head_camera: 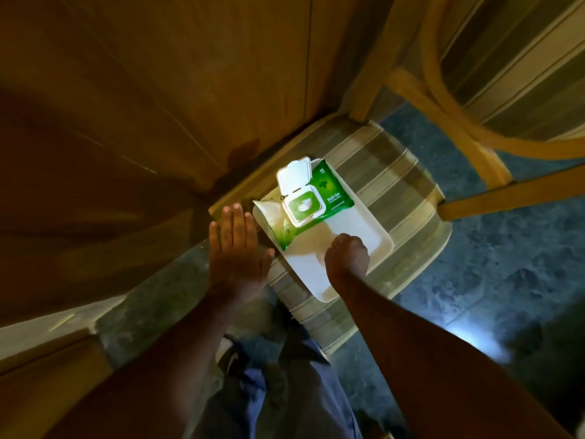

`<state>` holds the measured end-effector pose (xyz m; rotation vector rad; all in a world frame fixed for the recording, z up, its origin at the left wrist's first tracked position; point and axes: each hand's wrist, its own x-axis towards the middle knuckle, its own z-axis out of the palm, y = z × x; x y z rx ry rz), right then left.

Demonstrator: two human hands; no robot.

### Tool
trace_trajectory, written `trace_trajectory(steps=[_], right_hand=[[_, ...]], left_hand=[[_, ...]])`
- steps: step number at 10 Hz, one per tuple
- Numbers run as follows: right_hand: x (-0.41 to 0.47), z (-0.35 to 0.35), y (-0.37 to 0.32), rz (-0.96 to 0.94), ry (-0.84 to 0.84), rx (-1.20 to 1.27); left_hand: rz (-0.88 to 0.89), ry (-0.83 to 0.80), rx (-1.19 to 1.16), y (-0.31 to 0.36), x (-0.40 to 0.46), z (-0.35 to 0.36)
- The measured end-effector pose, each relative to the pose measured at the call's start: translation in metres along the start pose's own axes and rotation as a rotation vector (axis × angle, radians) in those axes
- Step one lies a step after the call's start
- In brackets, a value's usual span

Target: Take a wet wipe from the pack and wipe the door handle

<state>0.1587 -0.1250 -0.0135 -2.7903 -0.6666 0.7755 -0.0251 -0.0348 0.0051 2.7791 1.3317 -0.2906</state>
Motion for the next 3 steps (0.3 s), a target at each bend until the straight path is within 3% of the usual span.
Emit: trace_trajectory(steps=[2,3], right_hand=[[-0.009,0.002,-0.008,-0.030,-0.093,0.039],[-0.012,-0.013,-0.013,-0.033,0.033,-0.013]], left_hand=[[-0.030,-0.015,0.000,-0.001,0.003,0.001],[-0.044,0.018,-0.030,0.004,0.004,-0.004]])
